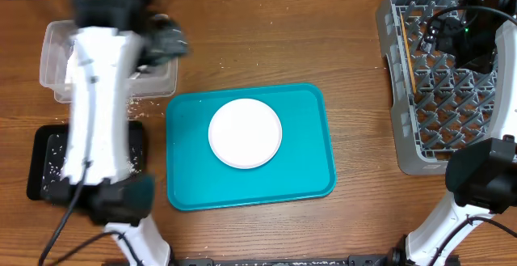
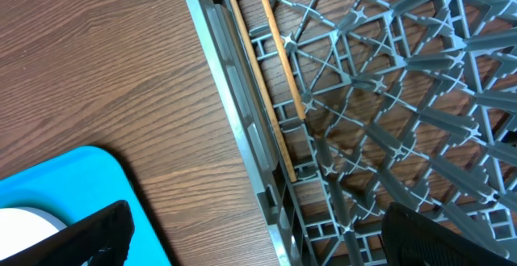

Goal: Sort waste into correct bins and load items into the dishwasher
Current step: 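Open the left gripper and retract the left arm to the side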

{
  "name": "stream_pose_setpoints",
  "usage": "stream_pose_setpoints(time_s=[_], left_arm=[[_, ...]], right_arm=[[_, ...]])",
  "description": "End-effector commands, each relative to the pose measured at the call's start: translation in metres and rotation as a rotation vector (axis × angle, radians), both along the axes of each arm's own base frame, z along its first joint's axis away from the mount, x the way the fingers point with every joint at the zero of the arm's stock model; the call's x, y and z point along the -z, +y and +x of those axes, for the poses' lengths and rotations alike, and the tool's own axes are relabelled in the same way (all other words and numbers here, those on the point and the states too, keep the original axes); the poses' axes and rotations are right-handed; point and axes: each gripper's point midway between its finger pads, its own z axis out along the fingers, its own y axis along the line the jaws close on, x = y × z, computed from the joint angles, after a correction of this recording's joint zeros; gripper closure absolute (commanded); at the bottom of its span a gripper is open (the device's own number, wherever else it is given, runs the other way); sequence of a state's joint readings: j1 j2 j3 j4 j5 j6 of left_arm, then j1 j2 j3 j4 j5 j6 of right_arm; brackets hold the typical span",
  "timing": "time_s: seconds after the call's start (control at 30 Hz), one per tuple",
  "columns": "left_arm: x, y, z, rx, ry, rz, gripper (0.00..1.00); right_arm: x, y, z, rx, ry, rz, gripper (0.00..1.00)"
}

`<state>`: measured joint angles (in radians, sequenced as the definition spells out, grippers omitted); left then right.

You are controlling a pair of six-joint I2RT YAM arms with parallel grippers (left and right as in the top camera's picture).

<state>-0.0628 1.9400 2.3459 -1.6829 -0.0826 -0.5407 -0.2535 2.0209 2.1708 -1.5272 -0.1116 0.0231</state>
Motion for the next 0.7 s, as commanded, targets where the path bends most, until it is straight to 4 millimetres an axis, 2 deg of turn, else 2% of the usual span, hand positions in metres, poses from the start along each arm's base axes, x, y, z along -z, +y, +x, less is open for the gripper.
stream_pose_setpoints(time_s=[0.0, 0.07, 0.13, 0.2, 0.27, 0.4, 0.47, 0.57, 0.67], left_arm=[[-0.046, 0.071, -0.024, -0.163, -0.127, 0.036, 0.0], [-0.051, 0.104, -0.034, -0.243, -0.137, 0.048, 0.0], [-0.052, 0.131, -0.043, -0.322, -0.137, 0.053, 0.0], [-0.05, 0.159, -0.053, -0.403, -0.129, 0.058, 0.0], [-0.049, 0.174, -0.059, -0.447, -0.125, 0.061, 0.0], [-0.048, 0.19, -0.068, -0.496, -0.123, 0.064, 0.0], [-0.048, 0.193, -0.07, -0.506, -0.123, 0.064, 0.0], [-0.048, 0.193, -0.069, -0.505, -0.123, 0.064, 0.0], [-0.048, 0.193, -0.069, -0.505, -0.123, 0.064, 0.0]], right_arm=[[-0.002, -0.001, 0.001, 0.006, -0.007, -0.007, 0.0], [-0.002, -0.002, 0.002, 0.006, -0.013, -0.008, 0.0], [-0.005, 0.0, 0.012, 0.01, -0.057, 0.006, 0.0], [-0.01, 0.019, 0.017, 0.013, -0.085, 0.129, 0.0], [-0.014, 0.038, 0.015, -0.001, -0.085, 0.24, 0.0], [-0.043, 0.096, 0.017, -0.14, -0.155, 0.563, 0.0], [-0.052, 0.125, 0.012, -0.265, -0.178, 0.638, 0.0], [-0.043, 0.162, 0.002, -0.393, -0.13, 0.608, 0.0], [-0.015, 0.205, -0.016, -0.506, -0.023, 0.502, 0.0]])
